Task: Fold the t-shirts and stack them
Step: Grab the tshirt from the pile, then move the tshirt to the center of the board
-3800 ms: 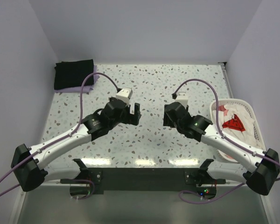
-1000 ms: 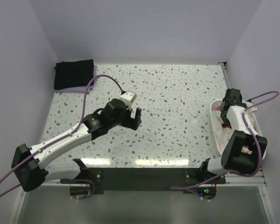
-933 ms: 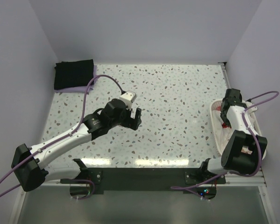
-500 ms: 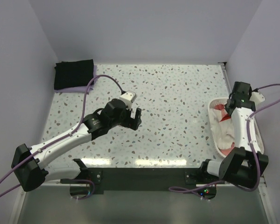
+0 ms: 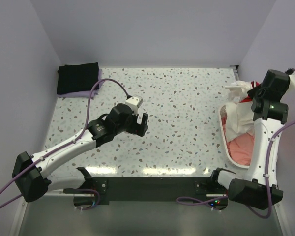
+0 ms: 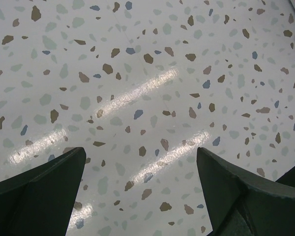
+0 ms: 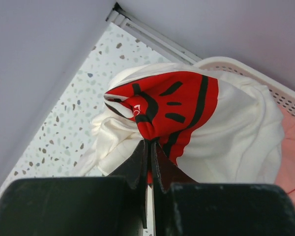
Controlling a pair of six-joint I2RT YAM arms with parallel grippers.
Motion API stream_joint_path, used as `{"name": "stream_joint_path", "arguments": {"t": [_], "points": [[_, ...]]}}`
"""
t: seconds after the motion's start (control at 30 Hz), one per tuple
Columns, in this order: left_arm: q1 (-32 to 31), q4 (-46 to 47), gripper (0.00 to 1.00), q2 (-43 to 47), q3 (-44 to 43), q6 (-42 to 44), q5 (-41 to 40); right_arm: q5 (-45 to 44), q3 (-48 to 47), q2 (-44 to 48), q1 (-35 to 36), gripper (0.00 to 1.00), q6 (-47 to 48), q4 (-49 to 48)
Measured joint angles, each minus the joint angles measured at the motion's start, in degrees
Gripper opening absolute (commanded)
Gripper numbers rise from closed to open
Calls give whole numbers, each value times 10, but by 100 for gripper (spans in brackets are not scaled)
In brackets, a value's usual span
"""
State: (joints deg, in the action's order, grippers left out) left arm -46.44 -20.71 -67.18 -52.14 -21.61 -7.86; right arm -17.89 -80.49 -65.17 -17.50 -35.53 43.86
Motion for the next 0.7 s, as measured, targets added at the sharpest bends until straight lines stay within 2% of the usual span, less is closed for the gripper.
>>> {"name": "stream_joint_path", "arguments": {"t": [0.13, 0.33, 0.5, 0.7], "points": [[4, 0, 100, 0, 0, 0, 0, 30, -41, 0, 1, 0, 10, 5], [11, 0, 100, 4, 4, 0, 0, 129, -122, -29, 17, 0, 23, 2], [27, 0, 100, 20, 4, -3, -3, 125, -188, -78, 150, 0, 39, -3], [69, 0, 100, 76, 6, -14, -27, 120, -200, -110, 305, 0, 42, -16]]}}
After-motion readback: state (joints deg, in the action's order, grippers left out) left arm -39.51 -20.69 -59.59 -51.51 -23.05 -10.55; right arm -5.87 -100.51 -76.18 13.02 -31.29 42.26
